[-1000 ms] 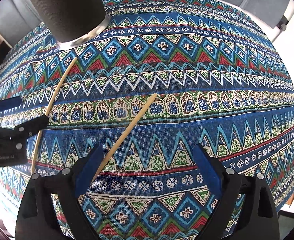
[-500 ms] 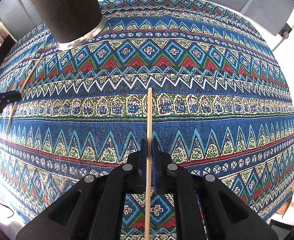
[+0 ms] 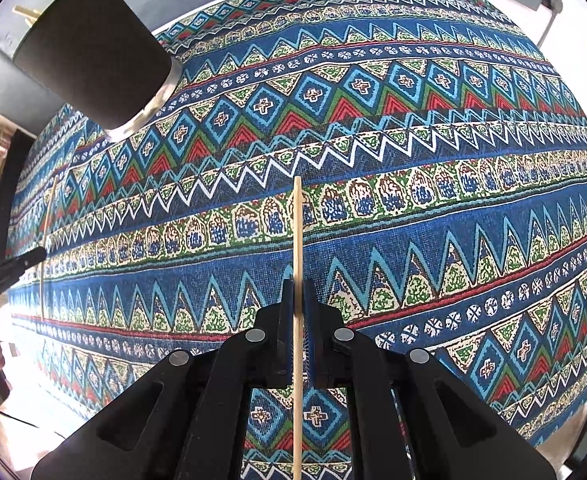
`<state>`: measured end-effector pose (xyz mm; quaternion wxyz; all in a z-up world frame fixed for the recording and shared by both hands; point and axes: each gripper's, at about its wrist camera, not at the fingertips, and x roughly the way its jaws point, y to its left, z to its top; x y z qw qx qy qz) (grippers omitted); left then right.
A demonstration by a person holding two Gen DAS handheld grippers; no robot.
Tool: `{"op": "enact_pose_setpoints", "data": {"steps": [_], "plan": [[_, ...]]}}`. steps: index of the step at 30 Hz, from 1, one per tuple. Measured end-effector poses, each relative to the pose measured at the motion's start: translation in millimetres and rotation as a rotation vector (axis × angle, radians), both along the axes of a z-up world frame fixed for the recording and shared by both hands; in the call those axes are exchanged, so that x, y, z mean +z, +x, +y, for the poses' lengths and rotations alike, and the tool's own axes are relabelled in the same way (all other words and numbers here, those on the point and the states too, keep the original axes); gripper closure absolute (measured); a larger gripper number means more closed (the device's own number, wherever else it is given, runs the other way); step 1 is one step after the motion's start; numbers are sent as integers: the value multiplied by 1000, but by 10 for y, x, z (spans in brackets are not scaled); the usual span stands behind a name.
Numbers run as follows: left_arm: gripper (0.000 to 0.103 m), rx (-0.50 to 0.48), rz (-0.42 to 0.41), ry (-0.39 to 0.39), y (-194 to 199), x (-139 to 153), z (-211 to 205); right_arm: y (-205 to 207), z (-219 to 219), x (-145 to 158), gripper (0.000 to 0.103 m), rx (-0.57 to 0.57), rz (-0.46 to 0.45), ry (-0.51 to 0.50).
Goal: Organize utensils
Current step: 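Close the right gripper on one stick while the left gripper grasps another stick, then lift both held sticks and carry them over the black holder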
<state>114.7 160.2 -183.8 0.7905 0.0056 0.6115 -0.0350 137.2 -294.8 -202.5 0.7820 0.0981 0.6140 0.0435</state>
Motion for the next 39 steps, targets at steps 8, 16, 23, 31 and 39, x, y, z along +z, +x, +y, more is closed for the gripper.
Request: {"op": "enact_pose_setpoints", "data": {"steps": [8, 16, 23, 31, 39], "plan": [[98, 13, -60, -13, -96, 417, 204, -142, -275, 267, 99, -31, -52, 40], [98, 4, -183, -14, -75, 1120, 32, 144, -136, 890, 99, 0, -206, 27], [98, 3, -306, -21, 176, 1711, -207, 541, 118, 1483, 98, 82, -351, 41], [98, -5, -433, -35, 452, 2155, -589, 898, 434, 1987, 98, 160, -456, 61], [98, -48, -512, -67, 729, 2495, -911, 1177, 710, 2352, 98, 201, -535, 79]]}}
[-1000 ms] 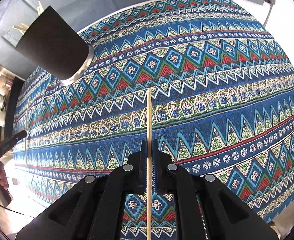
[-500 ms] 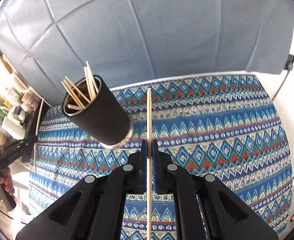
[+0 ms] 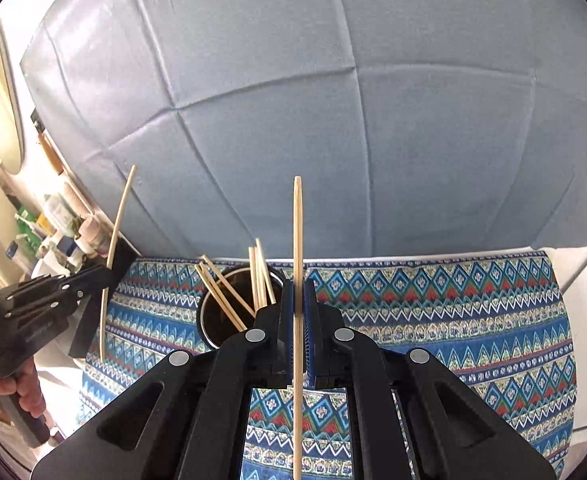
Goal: Organize utensils
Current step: 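Lift both held sticks and carry them over the black holder, then lower both sticks into the black holder and open both grippers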
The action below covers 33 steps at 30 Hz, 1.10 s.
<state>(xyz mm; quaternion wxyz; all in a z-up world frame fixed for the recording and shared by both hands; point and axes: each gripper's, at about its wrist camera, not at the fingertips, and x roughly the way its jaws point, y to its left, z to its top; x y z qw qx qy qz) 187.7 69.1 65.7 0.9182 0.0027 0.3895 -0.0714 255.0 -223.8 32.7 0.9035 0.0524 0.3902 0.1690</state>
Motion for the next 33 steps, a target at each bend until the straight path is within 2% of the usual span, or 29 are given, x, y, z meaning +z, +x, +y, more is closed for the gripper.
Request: {"op": "enact_pose_setpoints", "data": {"steps": [5, 10, 14, 20, 25, 28, 33], "plan": [[98, -33, -39, -40, 164, 128, -140, 124, 111, 180, 98, 8, -52, 11], [98, -66, -79, -116, 306, 170, -212, 284, 190, 200, 98, 34, -82, 51], [98, -113, -119, -222, 397, 122, -223, 434, 293, 142, 98, 46, -82, 40], [98, -127, -227, -252, 480, -35, -294, 642, 427, 56, 98, 83, -117, 100], [98, -158, -340, -346, 449, -249, -268, 590, 357, 3, 98, 86, -254, 219], [98, -165, -405, -360, 382, -365, -279, 544, 341, -73, 98, 65, -335, 219], [98, -158, -433, -404, 346, -529, -287, 463, 209, -231, 98, 72, -404, 314]]}}
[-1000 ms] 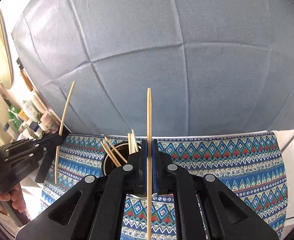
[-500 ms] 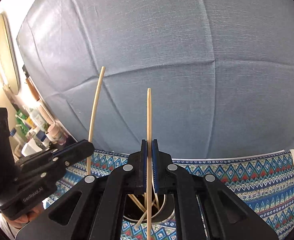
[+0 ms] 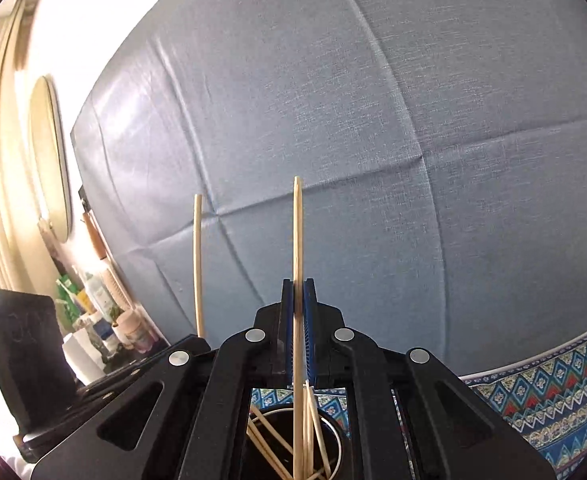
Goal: Organize utensils
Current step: 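Lower both sticks into the black holder and open both grippers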
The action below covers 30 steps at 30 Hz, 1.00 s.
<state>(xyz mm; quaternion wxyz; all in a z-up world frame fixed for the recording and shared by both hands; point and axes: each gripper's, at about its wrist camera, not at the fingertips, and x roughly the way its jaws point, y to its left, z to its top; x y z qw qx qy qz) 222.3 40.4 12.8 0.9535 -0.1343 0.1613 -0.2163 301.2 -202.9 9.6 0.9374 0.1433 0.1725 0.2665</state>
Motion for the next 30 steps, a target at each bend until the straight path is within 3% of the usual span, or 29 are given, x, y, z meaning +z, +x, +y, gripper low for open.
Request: {"op": "enact_pose_setpoints", "data": {"steps": [7, 13, 30], "plan": [[98, 13, -14, -31, 66, -159, 28, -46, 131, -192, 98, 31, -54, -31], [98, -2, 20, -78, 64, -394, 49, -44, 212, -461, 98, 17, 5, -67], [98, -18, 37, -41, -146, -706, 9, -193, 100, -649, 94, 9, 64, -114]]}}
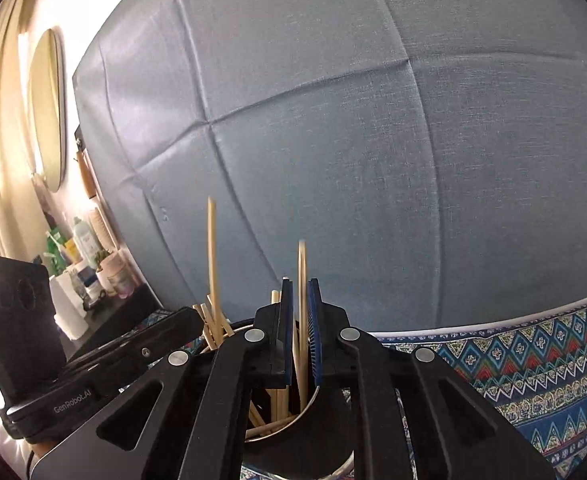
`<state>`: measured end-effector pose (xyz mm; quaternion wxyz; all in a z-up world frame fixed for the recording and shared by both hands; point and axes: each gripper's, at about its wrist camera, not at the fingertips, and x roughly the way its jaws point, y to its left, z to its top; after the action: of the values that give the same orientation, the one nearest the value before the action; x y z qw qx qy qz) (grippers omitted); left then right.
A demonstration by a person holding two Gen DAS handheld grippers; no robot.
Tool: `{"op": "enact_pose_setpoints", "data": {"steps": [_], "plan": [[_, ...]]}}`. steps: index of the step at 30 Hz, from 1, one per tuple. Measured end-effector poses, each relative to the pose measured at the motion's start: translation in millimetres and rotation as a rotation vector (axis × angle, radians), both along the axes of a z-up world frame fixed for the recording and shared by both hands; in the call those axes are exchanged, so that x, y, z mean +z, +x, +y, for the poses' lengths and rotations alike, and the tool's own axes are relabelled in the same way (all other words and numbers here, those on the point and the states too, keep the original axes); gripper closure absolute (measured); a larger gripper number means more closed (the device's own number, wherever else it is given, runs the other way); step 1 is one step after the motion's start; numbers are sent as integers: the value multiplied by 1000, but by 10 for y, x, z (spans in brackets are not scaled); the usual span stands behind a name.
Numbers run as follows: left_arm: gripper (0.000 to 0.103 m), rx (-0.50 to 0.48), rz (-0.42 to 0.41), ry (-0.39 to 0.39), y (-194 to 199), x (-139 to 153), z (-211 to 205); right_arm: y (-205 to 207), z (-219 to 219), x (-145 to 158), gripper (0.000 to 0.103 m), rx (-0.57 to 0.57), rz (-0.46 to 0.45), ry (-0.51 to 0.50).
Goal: Organize utensils
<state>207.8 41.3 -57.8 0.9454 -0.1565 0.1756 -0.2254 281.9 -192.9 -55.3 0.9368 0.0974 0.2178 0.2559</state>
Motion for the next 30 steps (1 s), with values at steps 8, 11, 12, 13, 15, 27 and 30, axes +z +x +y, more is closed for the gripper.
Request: {"op": "enact_pose_setpoints", "data": {"steps": [8, 11, 12, 13, 15, 27, 30], "plan": [[23, 96, 12, -4, -143, 98, 317, -109, -287, 153, 25, -105, -7, 48], [13, 139, 13, 9, -200, 163, 416, -129, -388, 196, 15, -165, 11, 61], [5, 157, 26, 19, -202, 183, 425, -131, -413, 208, 15, -178, 21, 60], [6, 173, 40, 27, -202, 200, 445, -130, -436, 217, 14, -192, 33, 58], [6, 190, 65, 41, -208, 239, 481, -129, -466, 233, 13, -221, 61, 47], [6, 245, 138, 181, -496, 489, 420, -438, -579, 432, 10, -242, 132, 36], [6, 240, 156, 204, -636, 505, 403, -604, -547, 411, 10, -231, 165, 12]]}}
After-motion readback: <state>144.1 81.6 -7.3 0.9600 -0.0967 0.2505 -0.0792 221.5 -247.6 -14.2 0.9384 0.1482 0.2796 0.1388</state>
